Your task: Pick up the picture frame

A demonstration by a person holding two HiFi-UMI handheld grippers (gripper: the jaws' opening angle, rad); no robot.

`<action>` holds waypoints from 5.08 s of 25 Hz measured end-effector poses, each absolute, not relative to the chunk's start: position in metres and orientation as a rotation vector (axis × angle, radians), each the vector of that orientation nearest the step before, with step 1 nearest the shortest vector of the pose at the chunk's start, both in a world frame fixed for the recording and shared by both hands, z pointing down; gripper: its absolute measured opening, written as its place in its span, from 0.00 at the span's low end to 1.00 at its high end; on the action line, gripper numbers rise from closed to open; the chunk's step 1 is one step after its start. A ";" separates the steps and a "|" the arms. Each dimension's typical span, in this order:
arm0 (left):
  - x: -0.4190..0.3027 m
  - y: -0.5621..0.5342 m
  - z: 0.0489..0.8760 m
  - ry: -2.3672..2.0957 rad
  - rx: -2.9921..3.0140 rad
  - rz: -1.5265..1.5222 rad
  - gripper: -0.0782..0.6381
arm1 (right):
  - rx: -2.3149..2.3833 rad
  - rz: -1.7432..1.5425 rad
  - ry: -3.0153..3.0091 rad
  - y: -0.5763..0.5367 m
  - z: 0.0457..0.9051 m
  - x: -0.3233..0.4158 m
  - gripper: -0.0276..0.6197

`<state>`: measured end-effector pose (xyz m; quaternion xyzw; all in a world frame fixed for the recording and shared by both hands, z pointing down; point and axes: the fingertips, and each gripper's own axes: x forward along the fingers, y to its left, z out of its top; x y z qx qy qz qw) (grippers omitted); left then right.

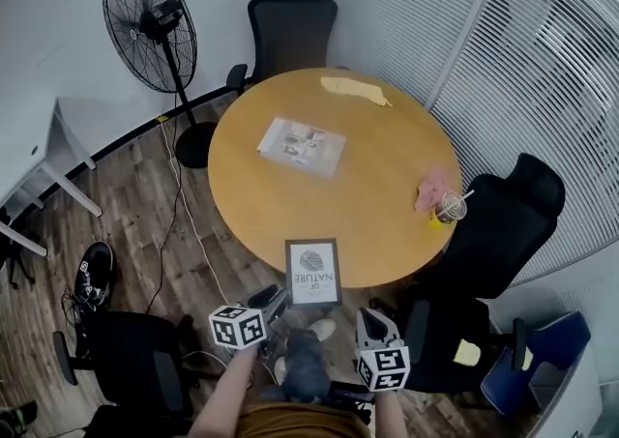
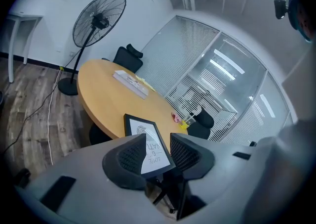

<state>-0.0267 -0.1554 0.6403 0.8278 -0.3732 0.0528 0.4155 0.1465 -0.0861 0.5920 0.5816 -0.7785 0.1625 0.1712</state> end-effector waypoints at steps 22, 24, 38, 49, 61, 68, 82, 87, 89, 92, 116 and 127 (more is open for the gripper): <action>-0.009 -0.164 0.745 -0.832 1.800 0.260 0.37 | 1.441 0.615 -2.156 -0.123 0.669 0.152 0.06; -0.005 -0.165 0.750 -0.810 1.783 0.256 0.38 | 1.438 0.630 -2.146 -0.124 0.674 0.155 0.06; 0.018 -0.168 0.765 -0.664 1.684 0.150 0.37 | 1.465 0.660 -2.134 -0.149 0.684 0.171 0.06; 0.027 -0.168 0.769 -0.632 1.680 0.092 0.33 | 1.463 0.680 -2.144 -0.147 0.686 0.169 0.06; 0.031 -0.166 0.761 -0.583 1.619 0.012 0.24 | 1.487 0.682 -2.146 -0.145 0.680 0.172 0.06; 0.032 -0.169 0.745 -0.580 1.636 -0.019 0.21 | 1.507 0.670 -2.158 -0.143 0.668 0.166 0.06; 0.040 -0.174 0.707 -0.596 1.764 0.037 0.17 | 1.577 0.643 -2.204 -0.137 0.636 0.161 0.06; 0.032 -0.169 0.704 -0.621 1.778 0.047 0.17 | 1.582 0.641 -2.212 -0.129 0.632 0.158 0.06; 0.030 -0.170 0.701 -0.628 1.782 0.042 0.17 | 1.589 0.639 -2.215 -0.127 0.629 0.157 0.06; 0.027 -0.169 0.698 -0.644 1.784 0.044 0.17 | 1.606 0.632 -2.221 -0.124 0.624 0.157 0.06; 0.024 -0.142 0.608 -0.672 1.970 0.000 0.17 | 1.786 0.493 -2.283 -0.102 0.561 0.152 0.06; 0.019 -0.131 0.563 -0.678 2.042 -0.066 0.17 | 1.856 0.399 -2.299 -0.087 0.534 0.150 0.06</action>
